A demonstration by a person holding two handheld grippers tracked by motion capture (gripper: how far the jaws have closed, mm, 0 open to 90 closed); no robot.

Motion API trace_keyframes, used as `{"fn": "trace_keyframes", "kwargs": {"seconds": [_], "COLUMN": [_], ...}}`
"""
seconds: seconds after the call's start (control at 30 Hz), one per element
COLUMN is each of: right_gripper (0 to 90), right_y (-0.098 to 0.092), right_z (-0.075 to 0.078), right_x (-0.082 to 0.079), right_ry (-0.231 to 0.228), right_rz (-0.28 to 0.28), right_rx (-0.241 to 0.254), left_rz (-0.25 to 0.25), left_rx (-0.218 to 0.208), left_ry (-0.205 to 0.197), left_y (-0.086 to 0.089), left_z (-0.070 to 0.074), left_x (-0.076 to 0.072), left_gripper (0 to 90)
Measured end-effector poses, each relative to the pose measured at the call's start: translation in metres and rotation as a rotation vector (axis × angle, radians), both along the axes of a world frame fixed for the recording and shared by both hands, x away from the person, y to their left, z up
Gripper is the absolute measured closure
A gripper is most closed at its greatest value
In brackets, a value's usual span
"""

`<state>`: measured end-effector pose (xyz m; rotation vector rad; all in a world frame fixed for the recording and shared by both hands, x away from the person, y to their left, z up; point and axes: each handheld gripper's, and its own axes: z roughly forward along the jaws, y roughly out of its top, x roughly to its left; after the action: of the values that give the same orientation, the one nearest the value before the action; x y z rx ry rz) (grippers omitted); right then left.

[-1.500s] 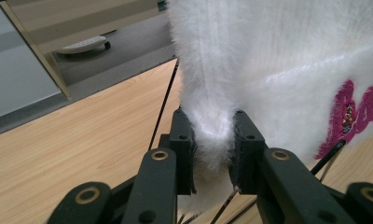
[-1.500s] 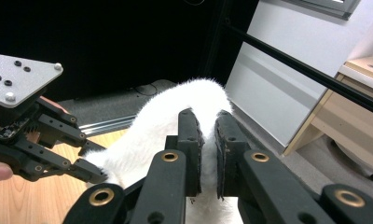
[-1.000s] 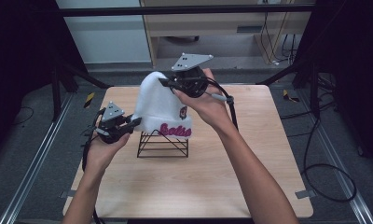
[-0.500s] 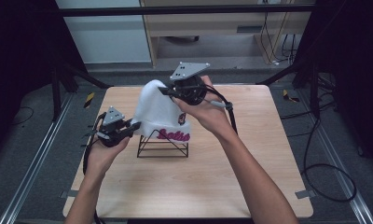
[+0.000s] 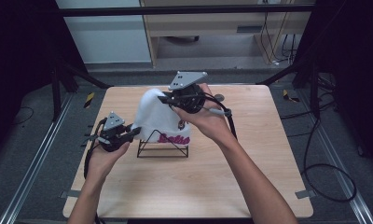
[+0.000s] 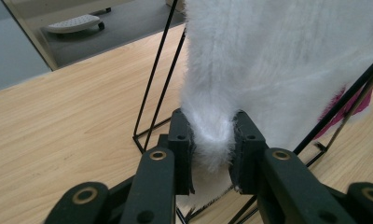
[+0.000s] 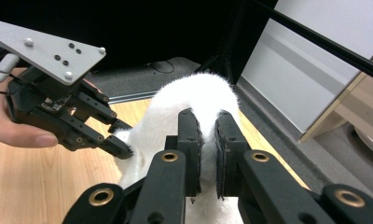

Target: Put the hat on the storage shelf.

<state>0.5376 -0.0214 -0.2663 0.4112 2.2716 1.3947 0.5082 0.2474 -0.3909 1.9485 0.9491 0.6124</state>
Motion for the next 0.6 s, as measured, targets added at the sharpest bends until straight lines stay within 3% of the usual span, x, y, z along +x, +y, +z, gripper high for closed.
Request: {"fn": "trace_keyframes", "kwargs": {"seconds": [0.6], "right_gripper": [82.9], "right_y": [0.005], "right_z": [-0.015], "right_x": [-0.004], "right_ry": [0.038], "right_rz": [0.004], "right_rx": [-0.036], "left_rz": [-0.016], "left_rx": [0.012], "left_ry": [0.03], "left_y": [0.005], "left_z": [-0.016], "left_x": [-0.003], "left_gripper": [72.8]}}
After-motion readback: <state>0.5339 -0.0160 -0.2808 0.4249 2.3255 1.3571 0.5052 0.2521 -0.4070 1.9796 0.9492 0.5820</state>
